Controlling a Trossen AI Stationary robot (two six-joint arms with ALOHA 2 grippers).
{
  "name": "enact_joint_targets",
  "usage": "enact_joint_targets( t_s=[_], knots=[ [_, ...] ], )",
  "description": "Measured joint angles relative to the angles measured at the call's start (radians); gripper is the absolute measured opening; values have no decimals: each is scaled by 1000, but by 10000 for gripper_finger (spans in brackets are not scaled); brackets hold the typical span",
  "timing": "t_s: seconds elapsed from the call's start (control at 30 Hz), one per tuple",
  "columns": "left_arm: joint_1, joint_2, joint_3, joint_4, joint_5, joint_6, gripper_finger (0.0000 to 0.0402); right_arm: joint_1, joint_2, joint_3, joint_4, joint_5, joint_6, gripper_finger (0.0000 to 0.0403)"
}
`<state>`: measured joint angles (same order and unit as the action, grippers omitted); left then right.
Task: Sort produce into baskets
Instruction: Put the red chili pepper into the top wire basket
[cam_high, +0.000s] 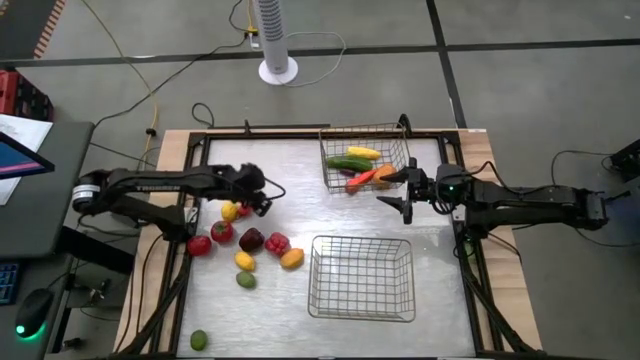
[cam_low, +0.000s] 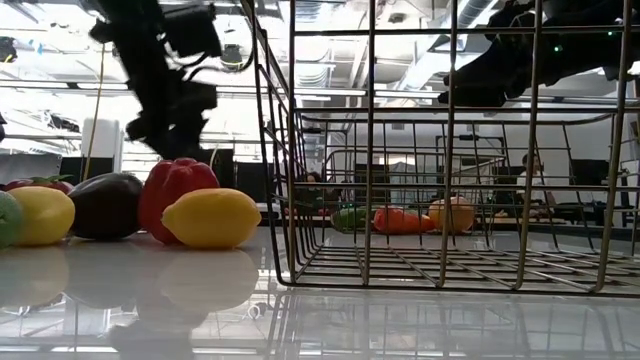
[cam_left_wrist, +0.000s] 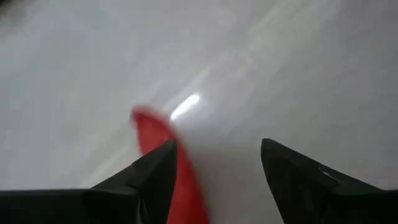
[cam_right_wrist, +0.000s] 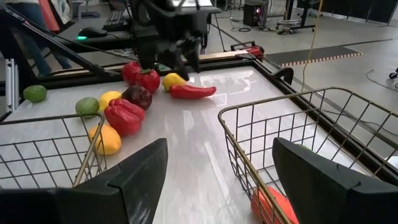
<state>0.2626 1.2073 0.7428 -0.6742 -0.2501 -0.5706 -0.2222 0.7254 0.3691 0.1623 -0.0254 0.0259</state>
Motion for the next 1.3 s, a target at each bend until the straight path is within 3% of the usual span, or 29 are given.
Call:
enact_joint_targets(
  t_s=[0.2,0.33,0.47,0.6,0.77,0.83,1.13,1.3],
  knots=[
    [1,13,-64,-37,-8,-67,248,0,0,0,0,-1,1,315],
    [0,69,-85,-42,1,-69,277,0,0,0,-1,-1,3,315],
    [0,143,-87,-36,1,-58,281,0,0,0,0,-1,3,315],
    [0,210,-87,4,1,-3,244,0,0,0,0,-1,3,315],
    [12,259,-51,62,9,80,143,0,0,0,0,-1,3,315],
    [20,265,-10,121,-23,119,108,0,0,0,0,-1,2,315],
    [118,308,263,291,-48,370,109,2,0,0,4,-1,-1,315],
    [138,464,464,429,87,482,139,6,0,0,11,-1,0,315]
  ],
)
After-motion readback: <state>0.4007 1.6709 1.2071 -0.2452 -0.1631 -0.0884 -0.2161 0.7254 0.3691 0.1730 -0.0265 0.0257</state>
